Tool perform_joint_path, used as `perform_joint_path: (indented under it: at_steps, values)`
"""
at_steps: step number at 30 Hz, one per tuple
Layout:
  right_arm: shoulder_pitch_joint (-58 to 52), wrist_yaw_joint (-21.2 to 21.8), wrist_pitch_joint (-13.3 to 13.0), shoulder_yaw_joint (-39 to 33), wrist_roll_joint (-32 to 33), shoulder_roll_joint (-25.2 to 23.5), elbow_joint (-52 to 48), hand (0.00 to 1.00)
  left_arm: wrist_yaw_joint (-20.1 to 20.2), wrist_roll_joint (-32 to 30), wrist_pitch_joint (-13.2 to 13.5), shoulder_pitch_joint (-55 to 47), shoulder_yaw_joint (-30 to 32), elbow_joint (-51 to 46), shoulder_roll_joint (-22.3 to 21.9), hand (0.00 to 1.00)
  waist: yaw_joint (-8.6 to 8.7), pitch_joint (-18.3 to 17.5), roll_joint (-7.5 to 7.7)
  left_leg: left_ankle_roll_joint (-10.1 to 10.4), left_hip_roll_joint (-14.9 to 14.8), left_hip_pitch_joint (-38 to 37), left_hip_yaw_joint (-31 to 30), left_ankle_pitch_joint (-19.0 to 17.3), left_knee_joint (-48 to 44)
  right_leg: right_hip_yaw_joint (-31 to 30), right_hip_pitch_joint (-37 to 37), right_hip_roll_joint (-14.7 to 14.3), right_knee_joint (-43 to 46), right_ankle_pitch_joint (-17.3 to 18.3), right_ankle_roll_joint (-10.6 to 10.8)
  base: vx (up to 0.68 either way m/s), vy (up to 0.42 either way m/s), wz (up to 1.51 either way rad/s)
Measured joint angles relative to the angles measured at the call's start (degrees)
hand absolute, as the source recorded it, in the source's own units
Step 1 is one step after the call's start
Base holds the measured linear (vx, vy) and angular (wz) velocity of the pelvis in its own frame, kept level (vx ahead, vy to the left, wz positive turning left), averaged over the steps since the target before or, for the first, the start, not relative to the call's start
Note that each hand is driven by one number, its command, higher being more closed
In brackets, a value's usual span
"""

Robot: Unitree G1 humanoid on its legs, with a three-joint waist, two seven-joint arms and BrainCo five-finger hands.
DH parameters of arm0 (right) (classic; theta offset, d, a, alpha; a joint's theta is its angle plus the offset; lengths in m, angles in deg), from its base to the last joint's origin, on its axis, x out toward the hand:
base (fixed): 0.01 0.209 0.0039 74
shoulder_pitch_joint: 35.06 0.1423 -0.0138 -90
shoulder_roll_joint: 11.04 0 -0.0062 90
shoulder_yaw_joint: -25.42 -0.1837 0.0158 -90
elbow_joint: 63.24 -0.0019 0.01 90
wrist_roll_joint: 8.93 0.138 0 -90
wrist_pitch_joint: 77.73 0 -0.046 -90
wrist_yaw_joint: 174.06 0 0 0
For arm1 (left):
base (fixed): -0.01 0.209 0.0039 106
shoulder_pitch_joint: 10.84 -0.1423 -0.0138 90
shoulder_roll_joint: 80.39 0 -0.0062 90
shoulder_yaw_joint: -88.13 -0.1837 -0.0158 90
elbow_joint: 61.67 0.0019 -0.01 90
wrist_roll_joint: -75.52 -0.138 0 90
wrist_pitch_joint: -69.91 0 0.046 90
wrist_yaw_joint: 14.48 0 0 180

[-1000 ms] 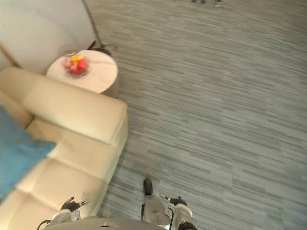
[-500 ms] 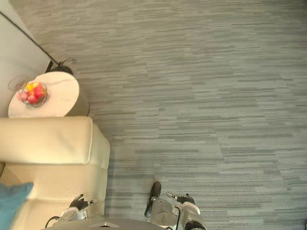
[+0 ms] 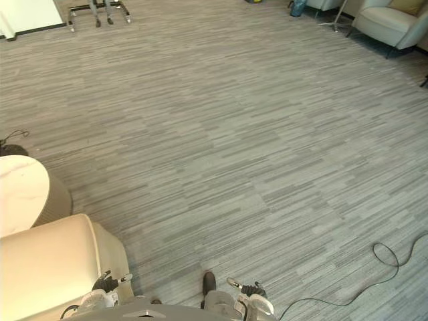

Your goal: Pick up cushions and gather them together orderly.

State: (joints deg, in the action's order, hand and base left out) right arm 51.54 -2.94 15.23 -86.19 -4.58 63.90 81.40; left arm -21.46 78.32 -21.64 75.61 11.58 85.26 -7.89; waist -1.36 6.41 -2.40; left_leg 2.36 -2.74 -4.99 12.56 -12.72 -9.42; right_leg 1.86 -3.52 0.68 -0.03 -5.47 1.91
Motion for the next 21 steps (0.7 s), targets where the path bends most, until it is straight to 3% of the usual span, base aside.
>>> perform_joint_path:
  at_steps: [3, 4, 5, 6, 7, 10, 14, 17, 18, 19, 20, 21]
  values:
    - [-0.1, 0.1, 0.0, -0.3, 0.0, 0.3, 0.4, 0.0, 0.0, -0.7, -0.2, 0.1, 0.1, 0.0, -0.4, 0.0, 0.1, -0.3, -0.11, 0.6, 2.2, 0.6, -0.2, 1.4, -5.4, -1.9, 1.9, 2.4, -0.9, -0.2, -0.1, 0.24, 0.131, -0.36]
    - [-0.2, 0.1, 0.0, -1.2, 0.0, 0.1, 0.7, 0.0, 0.0, -0.7, -0.1, 0.0, 0.2, 0.4, 0.1, 0.0, -0.29, -0.2, 0.8, -1.1, 3.6, 1.5, -2.0, 0.4, -6.3, -3.0, 2.8, 4.5, -1.1, -0.2, -0.1, 0.08, 0.094, -0.28]
    - [-0.5, 0.1, 0.0, -2.0, 0.1, 0.2, 0.8, 0.0, 0.0, -0.8, 0.0, -0.2, -0.1, 0.5, -0.1, 0.0, -0.24, -0.7, 0.1, -1.6, 3.9, 0.2, -2.7, 0.8, -1.0, -2.8, 3.4, 4.6, -1.5, -0.2, -0.1, 0.07, 0.06, -0.17]
    - [-0.9, 0.1, 0.0, -2.4, 0.1, 0.8, 0.8, 0.0, 0.0, -0.8, 0.0, -0.4, -0.3, 0.5, -0.6, 0.0, 0.35, -1.5, -1.56, -0.8, 2.8, -0.4, -3.6, 5.9, 3.3, -2.6, 4.0, 3.6, -2.2, -0.2, 0.0, 0.08, 0.077, -0.35]
    - [0.1, 0.1, 0.1, -2.0, 0.0, 1.4, 1.2, 0.0, 0.0, -0.8, 0.0, -0.8, -1.1, 1.1, -1.2, 0.0, -0.09, -1.8, -1.85, -1.7, 2.9, -1.7, -3.6, 4.7, 4.6, -3.8, 4.5, 3.5, -3.4, -0.3, 1.3, 0.07, 0.087, -0.43]
    - [0.8, 0.2, 0.0, -1.9, -0.1, 0.6, 2.8, 0.0, 0.2, -1.1, 0.0, -0.4, -2.8, 1.4, 0.6, 0.0, 0.04, -1.6, -0.22, -2.7, 3.2, -1.9, -2.8, 3.2, 4.6, -4.8, 4.2, 3.5, -4.0, -0.6, 1.5, 0.0, 0.071, -0.31]
    - [1.5, 0.2, 0.7, -1.6, -0.1, -0.2, 4.8, 0.0, 0.4, -1.9, 0.1, -0.4, -3.6, 1.1, 3.1, 0.0, -0.31, -0.9, 2.63, -2.6, 2.9, -2.3, 1.9, 2.1, 4.3, -9.5, 2.7, 2.6, -4.5, -2.0, 2.2, -0.07, 0.009, -0.58]
    - [2.8, 0.2, 0.7, -0.3, -0.1, 0.2, 4.8, 0.0, 0.4, -1.9, 0.1, -0.4, -4.7, 1.1, 3.7, 0.0, -0.28, -0.7, 2.4, -2.2, 2.0, -2.1, 8.4, 0.5, 3.3, -13.2, -0.2, 1.2, -4.9, -3.2, 1.6, -0.1, -0.026, -1.09]
    - [2.9, 0.2, 0.7, -0.2, -0.1, 0.3, 4.8, 0.0, 0.4, -1.9, 0.1, -0.4, -4.8, 1.1, 3.6, 0.0, -0.18, -0.7, 2.23, -2.2, 1.7, -2.1, 9.9, 0.4, 3.4, -11.7, -0.7, 1.1, -4.9, -2.5, 0.3, -0.07, -0.046, -1.03]
    - [3.4, 0.2, 0.8, 0.2, -0.1, 1.0, 4.9, 0.0, 0.3, -1.9, 0.1, -0.3, -4.9, 1.1, 3.1, 0.0, -0.21, -0.2, 1.07, -2.1, 0.3, -2.1, 12.7, 0.3, 3.4, -4.5, -1.2, 1.4, -3.9, -1.3, -2.2, -0.02, -0.042, -0.9]
    - [3.8, 0.2, 0.8, 0.2, -0.1, 1.4, 4.9, 0.0, 0.3, -1.9, 0.1, -0.3, -4.9, 1.0, 3.2, 0.0, -0.35, 0.0, 0.45, -2.1, -0.5, -2.2, 14.1, 0.3, 3.5, 0.5, -2.1, 1.5, -2.4, -0.9, -2.4, 0.1, -0.071, -1.33]
    - [4.5, 0.1, 0.7, 0.7, -0.2, 1.9, 4.9, 0.0, 0.3, -1.9, 0.1, -0.3, -6.0, 1.0, 3.8, 0.0, -0.21, 0.7, -0.49, -1.6, -2.2, -2.8, 17.2, 0.5, 2.8, 15.1, -3.3, 2.3, 1.7, 1.1, -2.9, 0.11, -0.05, -1.08]
